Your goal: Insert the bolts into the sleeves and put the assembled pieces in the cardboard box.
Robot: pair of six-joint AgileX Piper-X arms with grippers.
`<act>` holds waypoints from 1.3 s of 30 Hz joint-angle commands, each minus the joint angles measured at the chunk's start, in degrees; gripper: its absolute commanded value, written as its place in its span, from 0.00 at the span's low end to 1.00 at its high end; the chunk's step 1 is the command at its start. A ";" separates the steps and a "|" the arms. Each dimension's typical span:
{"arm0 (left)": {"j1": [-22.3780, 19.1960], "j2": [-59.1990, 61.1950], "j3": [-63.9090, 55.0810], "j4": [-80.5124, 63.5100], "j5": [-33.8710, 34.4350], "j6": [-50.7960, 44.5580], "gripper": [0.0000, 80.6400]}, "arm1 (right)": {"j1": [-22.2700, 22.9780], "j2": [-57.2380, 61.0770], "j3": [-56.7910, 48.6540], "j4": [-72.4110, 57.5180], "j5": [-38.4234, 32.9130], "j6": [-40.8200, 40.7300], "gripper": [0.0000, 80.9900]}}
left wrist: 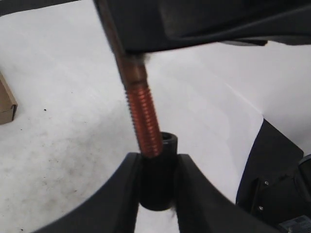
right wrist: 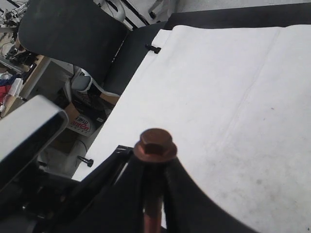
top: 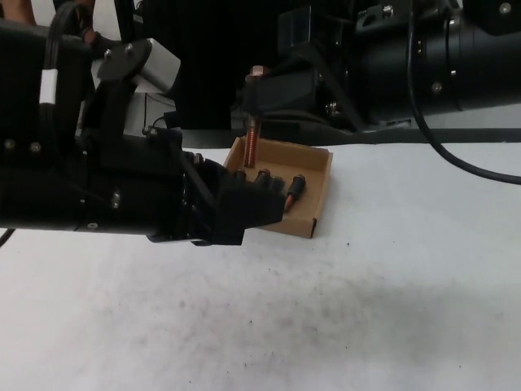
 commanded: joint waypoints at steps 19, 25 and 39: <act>0.11 -3.11 -0.11 -1.03 -5.27 -1.62 0.01 | -0.55 0.82 -0.18 -0.48 4.38 0.00 0.00; 0.11 -3.11 -0.11 -1.03 -5.97 -0.97 0.01 | -0.55 0.82 -0.18 -0.52 3.82 1.61 0.00; 0.11 -3.11 -0.11 -4.21 -8.68 -1.77 0.01 | -0.55 0.15 -0.18 -0.12 2.81 2.20 0.00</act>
